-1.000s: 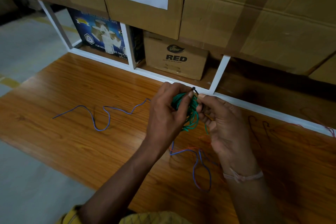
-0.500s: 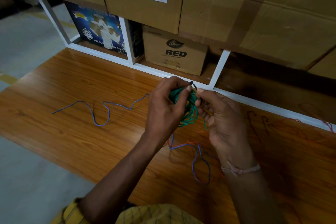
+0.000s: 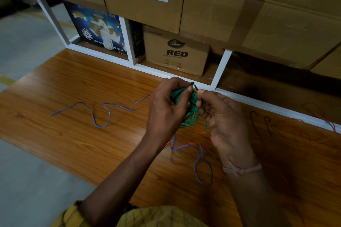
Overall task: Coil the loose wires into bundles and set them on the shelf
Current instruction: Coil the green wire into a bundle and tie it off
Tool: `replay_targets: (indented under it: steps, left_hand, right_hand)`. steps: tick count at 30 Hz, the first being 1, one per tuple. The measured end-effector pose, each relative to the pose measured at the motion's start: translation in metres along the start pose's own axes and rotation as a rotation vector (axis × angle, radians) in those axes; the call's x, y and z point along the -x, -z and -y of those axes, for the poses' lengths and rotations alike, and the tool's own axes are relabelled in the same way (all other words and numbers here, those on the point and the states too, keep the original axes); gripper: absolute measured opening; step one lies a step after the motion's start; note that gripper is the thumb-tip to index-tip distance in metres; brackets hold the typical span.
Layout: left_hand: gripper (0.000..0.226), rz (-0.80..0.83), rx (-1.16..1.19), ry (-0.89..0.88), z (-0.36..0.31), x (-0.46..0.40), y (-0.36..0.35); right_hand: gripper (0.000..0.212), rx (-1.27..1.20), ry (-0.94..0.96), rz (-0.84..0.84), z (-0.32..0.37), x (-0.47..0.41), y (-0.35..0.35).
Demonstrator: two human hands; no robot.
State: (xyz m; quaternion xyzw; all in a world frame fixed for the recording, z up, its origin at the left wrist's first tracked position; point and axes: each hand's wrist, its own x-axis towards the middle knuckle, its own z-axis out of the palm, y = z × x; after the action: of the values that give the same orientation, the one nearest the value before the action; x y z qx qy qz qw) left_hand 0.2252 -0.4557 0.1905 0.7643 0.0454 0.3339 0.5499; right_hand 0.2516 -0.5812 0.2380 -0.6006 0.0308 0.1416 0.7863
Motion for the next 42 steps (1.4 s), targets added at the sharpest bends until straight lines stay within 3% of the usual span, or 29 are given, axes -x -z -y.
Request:
replay_targets:
  steps: [16,42]
  left_hand:
    - [0.01,0.031,-0.318,-0.208,-0.01,0.003,0.001]
    - [0.017,0.129,-0.405,-0.299,-0.006,0.003,0.003]
  right_hand:
    - [0.02,-0.051,-0.064,-0.039,0.001,0.001,0.0]
    - [0.008,-0.049,-0.088,0.014,0.0,-0.007,0.014]
